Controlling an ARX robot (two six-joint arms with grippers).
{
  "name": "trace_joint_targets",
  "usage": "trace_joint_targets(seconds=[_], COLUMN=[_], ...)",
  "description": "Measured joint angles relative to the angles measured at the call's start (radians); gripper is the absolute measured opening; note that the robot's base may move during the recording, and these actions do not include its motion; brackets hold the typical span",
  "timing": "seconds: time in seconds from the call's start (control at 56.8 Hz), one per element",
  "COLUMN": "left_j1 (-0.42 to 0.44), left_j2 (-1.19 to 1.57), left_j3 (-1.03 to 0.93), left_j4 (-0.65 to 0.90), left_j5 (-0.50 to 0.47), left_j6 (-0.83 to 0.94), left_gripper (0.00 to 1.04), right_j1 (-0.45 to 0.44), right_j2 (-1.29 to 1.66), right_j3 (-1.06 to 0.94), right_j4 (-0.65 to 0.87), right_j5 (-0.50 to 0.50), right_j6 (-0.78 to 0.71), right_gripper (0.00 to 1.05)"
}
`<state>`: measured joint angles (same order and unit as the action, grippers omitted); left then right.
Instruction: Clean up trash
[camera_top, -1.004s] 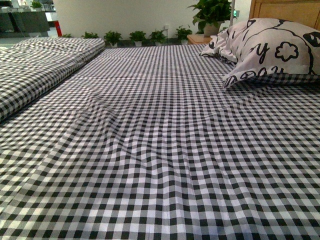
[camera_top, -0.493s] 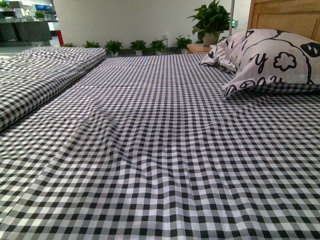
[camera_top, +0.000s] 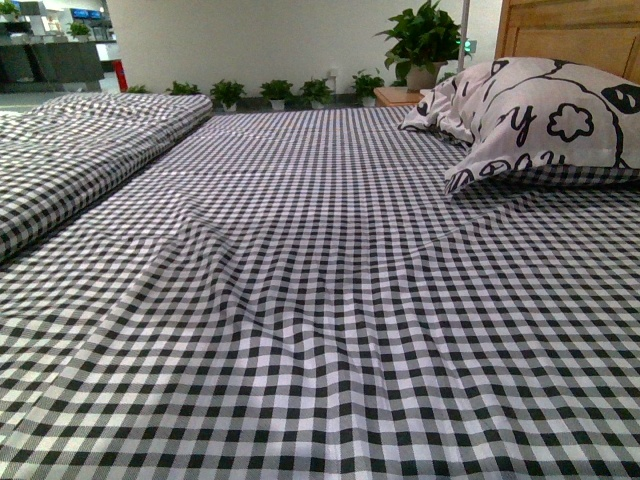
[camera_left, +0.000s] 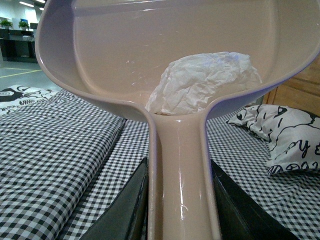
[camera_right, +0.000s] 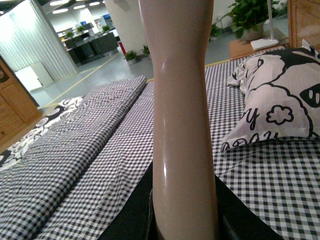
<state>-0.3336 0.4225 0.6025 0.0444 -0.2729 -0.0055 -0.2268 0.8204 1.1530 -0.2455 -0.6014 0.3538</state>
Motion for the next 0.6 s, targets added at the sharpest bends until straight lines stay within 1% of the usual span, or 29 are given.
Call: trace_joint_targets(seconds=[0.599], left_j1=[0.0], left_j2=[-0.001], left_j3=[0.0], left_j4=[0.0], left_j5=[0.0], left_j6=[0.0], left_gripper=[0.29], right_j1=[0.0], right_j2=[-0.003], right_j3=[0.0], right_j4=[0.0], right_j5=[0.002], right_j6=[-0.002], right_gripper=[0.19])
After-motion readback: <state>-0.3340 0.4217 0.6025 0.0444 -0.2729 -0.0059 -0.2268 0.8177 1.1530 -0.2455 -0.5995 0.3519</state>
